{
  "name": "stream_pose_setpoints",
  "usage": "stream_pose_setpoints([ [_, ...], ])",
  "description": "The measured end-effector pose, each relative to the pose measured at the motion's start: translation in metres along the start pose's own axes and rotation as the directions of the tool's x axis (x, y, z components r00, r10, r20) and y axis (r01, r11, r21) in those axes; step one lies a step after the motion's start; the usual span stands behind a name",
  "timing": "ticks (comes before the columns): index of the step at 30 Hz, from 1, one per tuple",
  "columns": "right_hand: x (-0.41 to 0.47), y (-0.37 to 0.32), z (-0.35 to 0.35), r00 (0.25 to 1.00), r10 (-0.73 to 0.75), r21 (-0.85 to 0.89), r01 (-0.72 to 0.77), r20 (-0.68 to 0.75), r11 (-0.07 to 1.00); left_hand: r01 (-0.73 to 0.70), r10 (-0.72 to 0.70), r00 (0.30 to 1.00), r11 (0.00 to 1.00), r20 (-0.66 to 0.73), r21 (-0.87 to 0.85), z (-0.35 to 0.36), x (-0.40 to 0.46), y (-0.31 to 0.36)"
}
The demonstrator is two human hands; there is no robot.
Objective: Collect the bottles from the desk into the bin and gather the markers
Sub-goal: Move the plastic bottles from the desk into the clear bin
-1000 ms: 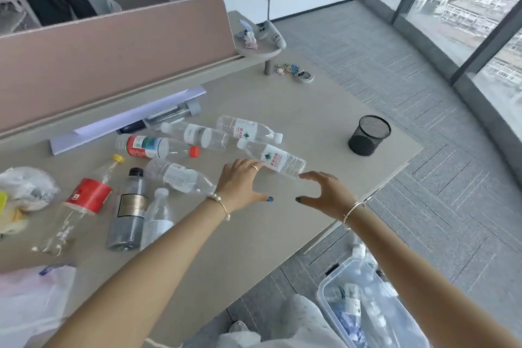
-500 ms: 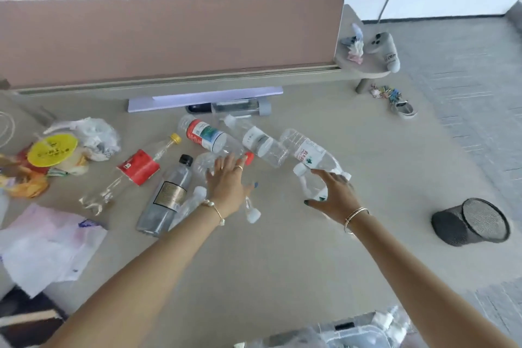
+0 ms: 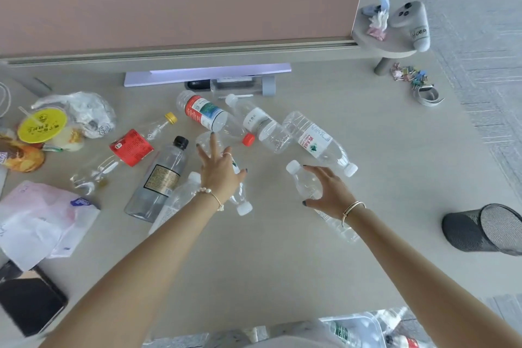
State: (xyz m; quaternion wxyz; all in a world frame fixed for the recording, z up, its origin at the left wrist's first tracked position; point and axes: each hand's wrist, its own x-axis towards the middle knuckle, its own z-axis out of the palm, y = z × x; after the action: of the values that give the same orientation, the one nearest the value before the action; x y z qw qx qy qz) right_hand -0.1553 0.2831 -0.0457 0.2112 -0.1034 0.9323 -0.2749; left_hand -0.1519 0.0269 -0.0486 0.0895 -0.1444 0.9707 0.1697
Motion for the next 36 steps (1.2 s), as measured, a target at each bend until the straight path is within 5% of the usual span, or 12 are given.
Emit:
stream_pose_setpoints([
  [6, -0.02, -0.01, 0.004, 0.997, 0.025, 0.056, -0.021, -0.068, 0.998, 0.044, -0.04, 0.998, 0.996, 0.042, -0.08, 0.002, -0.005, -0.009],
  [16, -0.09, -0.039, 0.023, 0.958, 0.101, 0.15, -0.062, -0.27, 0.987, -0.323, 0.319, 0.946, 0.917, -0.056, -0.235, -0.034, -0.048, -0.006],
  [25, -0.218, -0.03, 0.037, 0.839, 0.346, 0.254, -0.258, -0.419, 0.932, -0.641, 0.716, 0.693, 0.667, 0.087, -0.381, -0.025, -0.128, 0.059],
  [36, -0.406, 0.045, 0.071, 0.639, 0.64, 0.29, -0.574, -0.427, 0.766, -0.832, 0.903, 0.313, 0.411, 0.295, -0.374, 0.057, -0.254, 0.165],
])
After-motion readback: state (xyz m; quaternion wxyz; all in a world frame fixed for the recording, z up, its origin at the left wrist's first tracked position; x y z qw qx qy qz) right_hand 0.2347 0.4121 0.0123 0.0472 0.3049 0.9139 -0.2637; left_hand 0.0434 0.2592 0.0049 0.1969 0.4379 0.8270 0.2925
